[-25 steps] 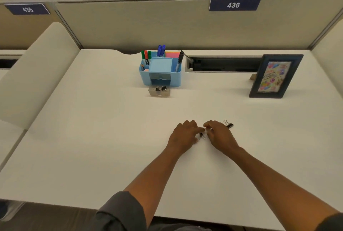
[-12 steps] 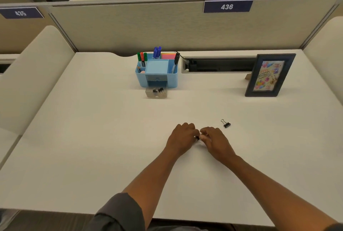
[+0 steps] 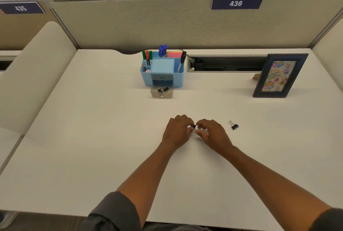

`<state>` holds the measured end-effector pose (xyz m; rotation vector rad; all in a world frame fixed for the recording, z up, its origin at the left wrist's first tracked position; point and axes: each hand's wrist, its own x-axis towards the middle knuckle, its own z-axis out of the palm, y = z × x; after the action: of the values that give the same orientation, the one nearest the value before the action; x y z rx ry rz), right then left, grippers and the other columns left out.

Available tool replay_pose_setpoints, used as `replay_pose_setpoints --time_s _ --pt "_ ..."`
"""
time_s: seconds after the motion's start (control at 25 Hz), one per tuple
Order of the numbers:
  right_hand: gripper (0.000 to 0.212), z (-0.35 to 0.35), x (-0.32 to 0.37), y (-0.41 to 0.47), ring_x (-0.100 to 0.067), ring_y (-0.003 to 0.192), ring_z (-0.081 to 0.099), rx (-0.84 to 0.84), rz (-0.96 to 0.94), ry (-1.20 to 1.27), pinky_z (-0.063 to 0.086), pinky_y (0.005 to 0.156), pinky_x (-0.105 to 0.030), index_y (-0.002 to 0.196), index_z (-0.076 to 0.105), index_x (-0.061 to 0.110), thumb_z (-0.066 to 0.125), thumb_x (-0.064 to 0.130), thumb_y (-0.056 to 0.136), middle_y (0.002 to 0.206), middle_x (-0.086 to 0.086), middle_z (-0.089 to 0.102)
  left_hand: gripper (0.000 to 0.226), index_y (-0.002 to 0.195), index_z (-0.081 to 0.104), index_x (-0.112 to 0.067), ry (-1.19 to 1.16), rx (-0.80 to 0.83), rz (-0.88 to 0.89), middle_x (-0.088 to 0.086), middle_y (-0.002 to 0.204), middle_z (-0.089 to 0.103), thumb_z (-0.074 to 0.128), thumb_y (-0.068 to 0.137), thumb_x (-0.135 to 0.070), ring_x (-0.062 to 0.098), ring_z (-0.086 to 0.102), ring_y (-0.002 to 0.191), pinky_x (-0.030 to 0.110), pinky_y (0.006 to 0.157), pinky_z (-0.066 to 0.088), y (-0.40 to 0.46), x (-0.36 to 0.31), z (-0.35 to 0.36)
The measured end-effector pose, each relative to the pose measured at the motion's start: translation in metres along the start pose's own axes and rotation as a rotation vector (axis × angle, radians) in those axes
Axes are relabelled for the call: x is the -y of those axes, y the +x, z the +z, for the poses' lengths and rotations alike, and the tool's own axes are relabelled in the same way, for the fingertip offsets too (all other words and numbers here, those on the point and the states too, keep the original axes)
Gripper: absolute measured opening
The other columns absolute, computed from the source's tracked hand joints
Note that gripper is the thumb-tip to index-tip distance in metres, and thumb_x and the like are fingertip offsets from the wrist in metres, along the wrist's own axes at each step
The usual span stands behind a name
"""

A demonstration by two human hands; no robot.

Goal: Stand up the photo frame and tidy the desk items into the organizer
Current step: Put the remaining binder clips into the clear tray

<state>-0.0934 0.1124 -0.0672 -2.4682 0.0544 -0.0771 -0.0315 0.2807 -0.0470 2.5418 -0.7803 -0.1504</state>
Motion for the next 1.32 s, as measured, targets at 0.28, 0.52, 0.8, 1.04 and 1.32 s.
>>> replay_pose_setpoints --time_s 0.28,0.52,0.8,1.04,1.32 --pt "0.027 0.005 0.029 0.059 -0.006 0.085 0.058 0.014 -0.011 -0.065 0.051 0.077 -0.031 0.113 0.062 0.029 0.066 0.038 0.088 0.098 0.016 0.068 0.011 0.101 0.067 -0.024 -0.040 -0.110 -0.063 -0.006 0.103 0.065 0.063 0.091 -0.027 0.017 0.054 0.098 0.032 0.085 0.041 0.027 0.036 -0.027" --pt "0.034 0.000 0.059 0.118 -0.014 0.094 0.059 -0.029 -0.038 -0.171 0.046 0.076 -0.025 0.120 0.064 0.021 0.066 0.035 0.089 0.107 0.003 0.070 0.035 0.128 0.057 -0.024 0.051 -0.159 -0.117 -0.001 0.134 0.056 0.061 0.093 -0.030 0.020 0.046 0.126 0.035 0.103 0.038 0.049 0.063 -0.048" --pt "0.034 -0.002 0.084 0.183 -0.018 0.098 0.062 -0.059 0.031 -0.235 0.048 0.078 -0.029 0.118 0.063 0.020 0.064 0.040 0.090 0.114 -0.002 0.069 0.072 0.154 0.008 -0.021 0.206 -0.047 -0.269 0.003 0.162 0.000 0.052 0.097 -0.027 0.023 -0.001 0.149 0.038 0.119 0.004 0.056 0.091 -0.036" --pt "0.035 0.014 0.096 0.205 -0.021 0.095 0.063 -0.013 0.100 -0.349 0.050 0.077 -0.032 0.112 0.064 0.017 0.065 0.044 0.088 0.110 -0.005 0.069 0.073 0.154 0.003 -0.017 0.197 -0.024 -0.264 0.005 0.162 -0.002 0.049 0.097 -0.023 0.023 -0.005 0.149 0.036 0.119 0.000 0.055 0.102 -0.030" --pt "0.033 0.029 0.097 0.217 -0.020 0.084 0.060 0.071 0.158 -0.452 0.045 0.068 -0.029 0.108 0.062 0.017 0.064 0.044 0.089 0.102 -0.006 0.068 0.076 0.155 0.007 -0.018 0.149 -0.043 -0.254 0.004 0.162 0.001 0.048 0.092 -0.006 0.021 -0.005 0.149 0.037 0.119 0.002 0.056 0.108 -0.028"
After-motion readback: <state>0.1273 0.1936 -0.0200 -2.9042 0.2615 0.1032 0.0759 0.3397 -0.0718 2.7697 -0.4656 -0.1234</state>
